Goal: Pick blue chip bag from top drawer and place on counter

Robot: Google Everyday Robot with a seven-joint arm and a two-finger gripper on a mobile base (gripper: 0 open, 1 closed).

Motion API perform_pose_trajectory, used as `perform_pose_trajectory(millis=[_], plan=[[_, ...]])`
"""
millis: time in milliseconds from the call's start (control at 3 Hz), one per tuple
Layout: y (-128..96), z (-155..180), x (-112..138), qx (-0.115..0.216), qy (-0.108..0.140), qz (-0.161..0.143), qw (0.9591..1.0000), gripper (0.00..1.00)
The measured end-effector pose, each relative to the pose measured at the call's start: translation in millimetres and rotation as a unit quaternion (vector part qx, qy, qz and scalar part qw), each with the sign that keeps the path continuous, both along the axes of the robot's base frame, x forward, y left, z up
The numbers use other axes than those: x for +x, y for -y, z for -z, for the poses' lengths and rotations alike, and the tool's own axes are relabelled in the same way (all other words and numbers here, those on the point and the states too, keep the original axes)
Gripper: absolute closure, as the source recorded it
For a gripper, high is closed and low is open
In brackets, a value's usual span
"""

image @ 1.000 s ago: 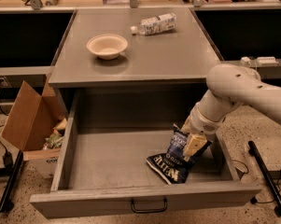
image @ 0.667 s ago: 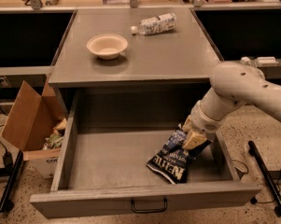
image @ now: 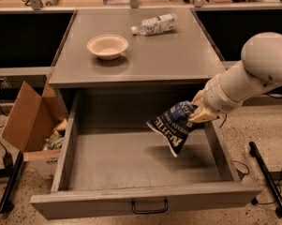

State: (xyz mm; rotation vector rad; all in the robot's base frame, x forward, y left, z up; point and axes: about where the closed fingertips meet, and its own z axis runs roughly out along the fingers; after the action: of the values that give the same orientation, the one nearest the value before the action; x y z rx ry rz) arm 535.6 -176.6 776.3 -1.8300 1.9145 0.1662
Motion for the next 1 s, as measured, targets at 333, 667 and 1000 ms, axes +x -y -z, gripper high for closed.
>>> perform_pose_trajectory(millis=[333, 667, 1000], plan=[[23, -49, 7, 0.015, 0.053, 0.023, 0.9982, 1.0], [23, -49, 7, 0.015, 0.053, 0.023, 0.9982, 1.0], [33, -85, 48, 0.051, 0.107, 0.043, 0.992, 1.0]])
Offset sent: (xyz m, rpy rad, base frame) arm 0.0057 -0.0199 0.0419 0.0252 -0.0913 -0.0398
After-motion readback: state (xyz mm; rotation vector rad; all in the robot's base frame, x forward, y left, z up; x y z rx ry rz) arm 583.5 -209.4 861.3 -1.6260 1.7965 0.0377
